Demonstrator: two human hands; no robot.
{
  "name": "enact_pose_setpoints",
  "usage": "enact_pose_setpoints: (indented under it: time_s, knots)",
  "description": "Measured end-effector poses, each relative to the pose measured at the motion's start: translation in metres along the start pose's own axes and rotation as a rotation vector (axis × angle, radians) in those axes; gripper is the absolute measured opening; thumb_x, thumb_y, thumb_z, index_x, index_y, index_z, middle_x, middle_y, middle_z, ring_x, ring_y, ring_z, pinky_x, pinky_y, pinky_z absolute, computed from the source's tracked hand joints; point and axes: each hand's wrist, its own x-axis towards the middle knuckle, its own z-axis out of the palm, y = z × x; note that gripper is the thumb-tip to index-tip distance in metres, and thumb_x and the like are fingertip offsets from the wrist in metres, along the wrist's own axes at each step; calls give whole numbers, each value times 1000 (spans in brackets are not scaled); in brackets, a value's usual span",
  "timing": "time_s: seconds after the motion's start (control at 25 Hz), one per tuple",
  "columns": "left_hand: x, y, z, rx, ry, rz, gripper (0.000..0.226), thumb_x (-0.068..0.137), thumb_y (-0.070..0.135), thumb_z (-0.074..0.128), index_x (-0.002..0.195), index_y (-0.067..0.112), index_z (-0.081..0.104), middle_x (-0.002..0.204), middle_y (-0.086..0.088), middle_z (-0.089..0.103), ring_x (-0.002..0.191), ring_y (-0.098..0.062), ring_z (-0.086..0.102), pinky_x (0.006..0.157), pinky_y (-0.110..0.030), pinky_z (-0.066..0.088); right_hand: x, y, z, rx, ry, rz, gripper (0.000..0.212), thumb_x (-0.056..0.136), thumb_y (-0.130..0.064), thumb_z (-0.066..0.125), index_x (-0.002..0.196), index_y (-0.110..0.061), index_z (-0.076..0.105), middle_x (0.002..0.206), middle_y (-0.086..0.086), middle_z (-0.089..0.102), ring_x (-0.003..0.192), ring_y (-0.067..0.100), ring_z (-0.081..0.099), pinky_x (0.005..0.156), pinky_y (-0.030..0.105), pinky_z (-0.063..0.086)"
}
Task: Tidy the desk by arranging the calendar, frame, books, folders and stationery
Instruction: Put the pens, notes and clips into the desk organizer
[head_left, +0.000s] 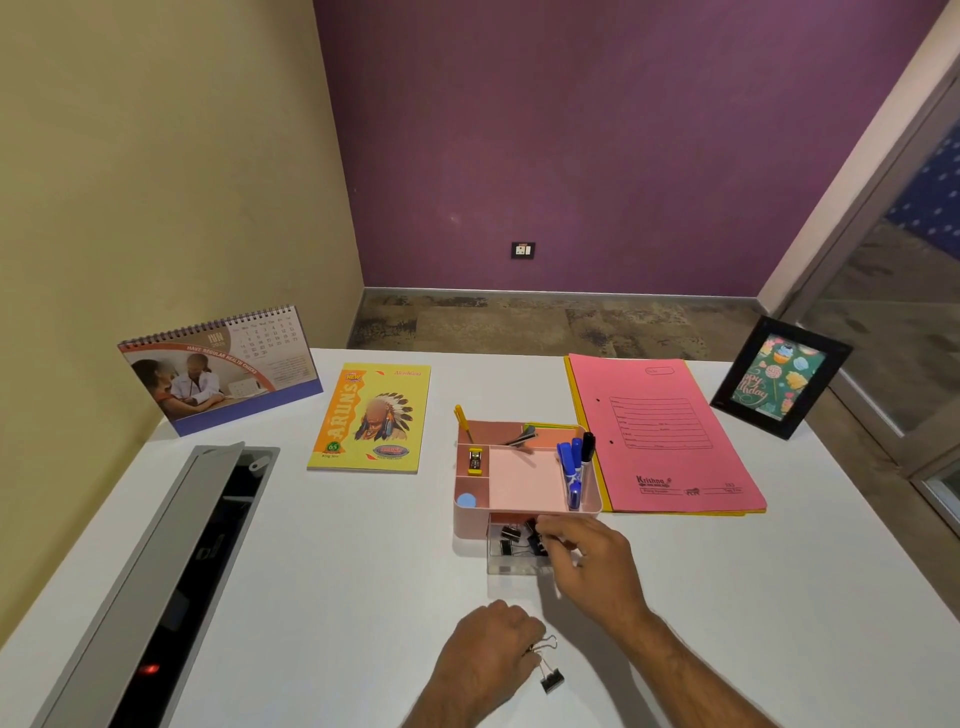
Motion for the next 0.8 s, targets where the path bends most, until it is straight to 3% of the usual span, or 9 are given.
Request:
enact_pose_setpoints:
  time_s: [0.08,0.24,0.44,0.56,0.68,0.8]
  knots:
    - [-1,0,2,-101,70,-51,26,95,28,50,120,24,55,117,3,58,106,-19,52,88,-35,44,-3,1,1,9,24,-27,27,79,-2,72,99,-18,78,100,-13,72,90,10,68,76,39,62]
    - [1,5,-2,-467,228,-179,21,85,23,64,99,36,57,89,18,56,79,2,52,76,-21,47,-6,3,0,38,36,-34,23,77,-6,74,97,-16,77,97,-7,74,91,11,68,75,38,61]
    - [19,24,-19,-797,532,-238,14,77,32,65,85,42,62,89,24,66,85,-2,65,71,-12,52,-5,0,-5,78,52,-40,20,75,-18,70,94,-17,77,94,-9,73,90,7,67,73,30,58]
    - [28,26,-31,-861,686,-243,14,76,32,69,80,43,62,84,21,67,81,-4,65,69,-10,50,-4,0,-8,175,34,-11,16,74,-15,73,88,-19,78,86,-11,73,81,7,68,68,25,57]
    - [31,21,-32,-824,719,-250,23,79,19,77,84,37,63,86,22,66,84,-3,64,71,-9,50,-2,-3,-11,253,-29,51,22,74,-6,77,83,-26,78,77,-14,74,74,10,69,65,25,58]
    - [29,20,-34,-791,743,-264,27,77,23,81,86,37,61,88,23,62,89,1,60,71,-6,48,0,-2,-9,275,-35,133,34,74,-1,79,81,-34,77,78,-16,74,75,11,70,68,27,59]
